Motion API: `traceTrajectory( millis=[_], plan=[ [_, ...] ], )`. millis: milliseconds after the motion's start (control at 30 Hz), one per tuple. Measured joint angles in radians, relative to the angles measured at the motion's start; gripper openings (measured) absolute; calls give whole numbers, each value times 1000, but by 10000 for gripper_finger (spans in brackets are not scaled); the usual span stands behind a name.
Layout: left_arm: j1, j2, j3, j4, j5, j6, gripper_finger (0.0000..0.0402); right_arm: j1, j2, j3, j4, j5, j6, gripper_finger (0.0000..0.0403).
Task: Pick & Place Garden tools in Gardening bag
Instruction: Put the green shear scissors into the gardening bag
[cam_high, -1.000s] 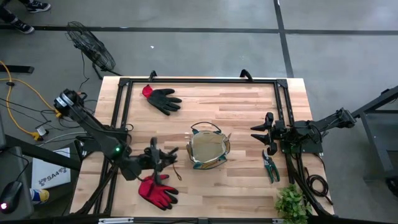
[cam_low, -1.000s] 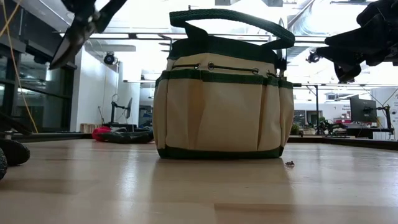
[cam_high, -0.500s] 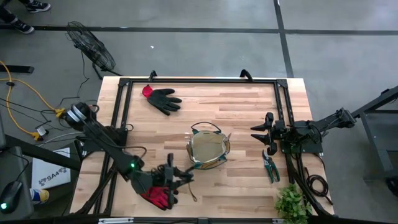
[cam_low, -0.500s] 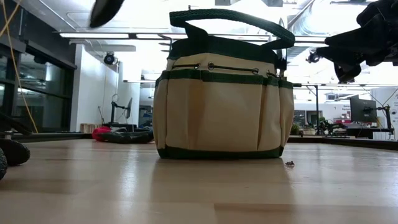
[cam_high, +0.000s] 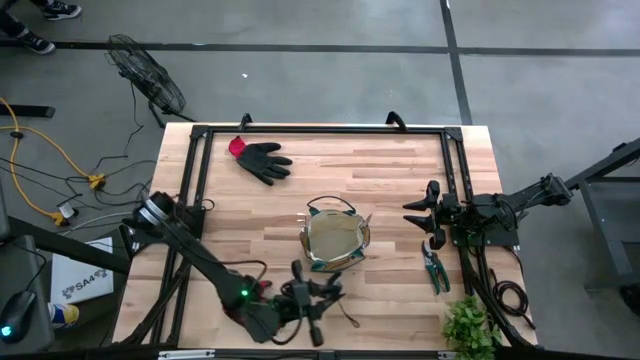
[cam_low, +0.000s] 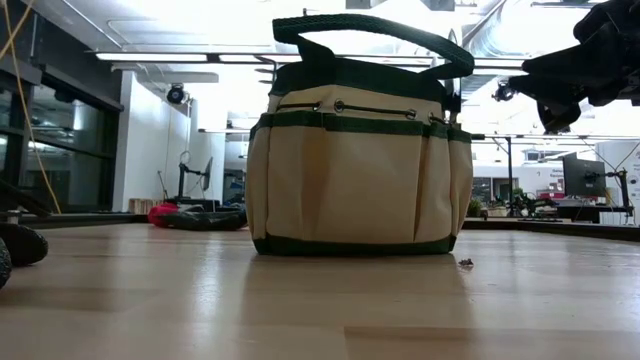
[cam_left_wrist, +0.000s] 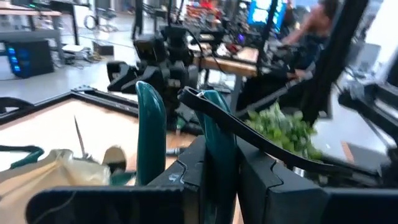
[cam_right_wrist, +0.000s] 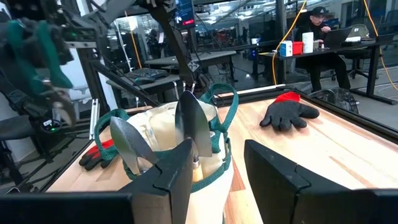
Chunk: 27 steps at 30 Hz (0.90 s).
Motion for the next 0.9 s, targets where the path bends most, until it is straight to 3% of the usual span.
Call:
traceTrajectory(
  millis=[333, 633, 900],
  plan=[
    [32, 158, 183, -3, -181, -81, 48, 0, 6, 0, 0, 0, 0, 137],
    [47, 218, 201, -4, -391, -243, 48, 0, 6, 0, -1, 0, 0, 137],
    [82, 218, 201, -27, -494, -247, 48, 0, 6, 0, 0, 0, 0, 137]
  ],
)
